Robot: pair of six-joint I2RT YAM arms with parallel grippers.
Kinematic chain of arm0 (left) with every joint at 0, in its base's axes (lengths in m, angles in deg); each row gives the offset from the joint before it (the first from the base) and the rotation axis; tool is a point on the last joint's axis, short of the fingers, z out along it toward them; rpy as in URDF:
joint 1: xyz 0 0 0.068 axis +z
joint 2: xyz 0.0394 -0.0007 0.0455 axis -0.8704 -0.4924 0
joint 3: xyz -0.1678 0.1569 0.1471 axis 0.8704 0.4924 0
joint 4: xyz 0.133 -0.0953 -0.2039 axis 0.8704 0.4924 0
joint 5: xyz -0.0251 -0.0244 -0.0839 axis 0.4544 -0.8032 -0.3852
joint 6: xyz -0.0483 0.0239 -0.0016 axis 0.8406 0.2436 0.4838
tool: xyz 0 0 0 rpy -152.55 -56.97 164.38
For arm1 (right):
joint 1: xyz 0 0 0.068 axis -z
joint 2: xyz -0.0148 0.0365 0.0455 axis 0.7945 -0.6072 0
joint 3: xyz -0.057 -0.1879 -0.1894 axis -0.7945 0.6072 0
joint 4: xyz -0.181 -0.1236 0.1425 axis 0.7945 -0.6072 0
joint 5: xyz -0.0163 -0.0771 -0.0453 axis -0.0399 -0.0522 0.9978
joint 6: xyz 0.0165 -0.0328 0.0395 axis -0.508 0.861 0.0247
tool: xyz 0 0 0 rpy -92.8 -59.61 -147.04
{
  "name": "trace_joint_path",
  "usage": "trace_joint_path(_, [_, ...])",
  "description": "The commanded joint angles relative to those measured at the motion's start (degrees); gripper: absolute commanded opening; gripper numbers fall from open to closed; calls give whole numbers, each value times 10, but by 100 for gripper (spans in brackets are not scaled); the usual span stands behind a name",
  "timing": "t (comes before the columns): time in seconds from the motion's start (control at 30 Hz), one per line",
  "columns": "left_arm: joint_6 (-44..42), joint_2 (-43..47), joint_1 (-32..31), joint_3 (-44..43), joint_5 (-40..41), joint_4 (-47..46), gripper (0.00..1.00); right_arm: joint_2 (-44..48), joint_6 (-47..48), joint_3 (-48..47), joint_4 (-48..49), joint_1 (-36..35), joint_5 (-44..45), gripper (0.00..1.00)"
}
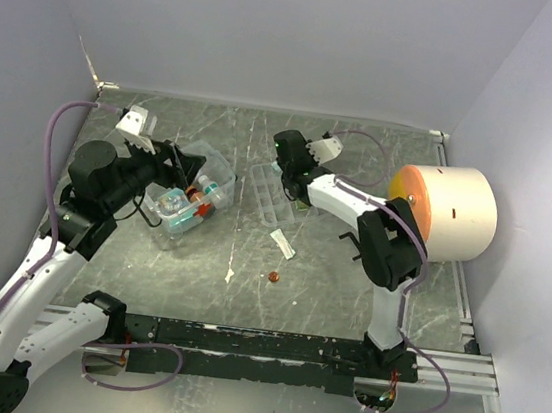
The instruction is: Organize the medicine kit
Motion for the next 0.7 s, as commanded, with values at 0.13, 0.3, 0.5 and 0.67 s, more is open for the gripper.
trace_joint_path(0.13, [-1, 3, 4, 8, 0, -25, 84, -75, -118, -63, -42, 1, 68, 1])
trace_joint_path(0.3, [3, -2, 4, 11, -7, -31, 84, -102, -155, -75, -62, 1, 73, 2])
trace_joint_path(0.5, [17, -7, 6, 14, -9, -36, 85, -129, -178, -73, -59, 3, 65, 2])
trace_joint_path(0.67, [11, -12, 6, 13, -6, -31, 85, -129, -182, -74, -47, 3, 62, 2])
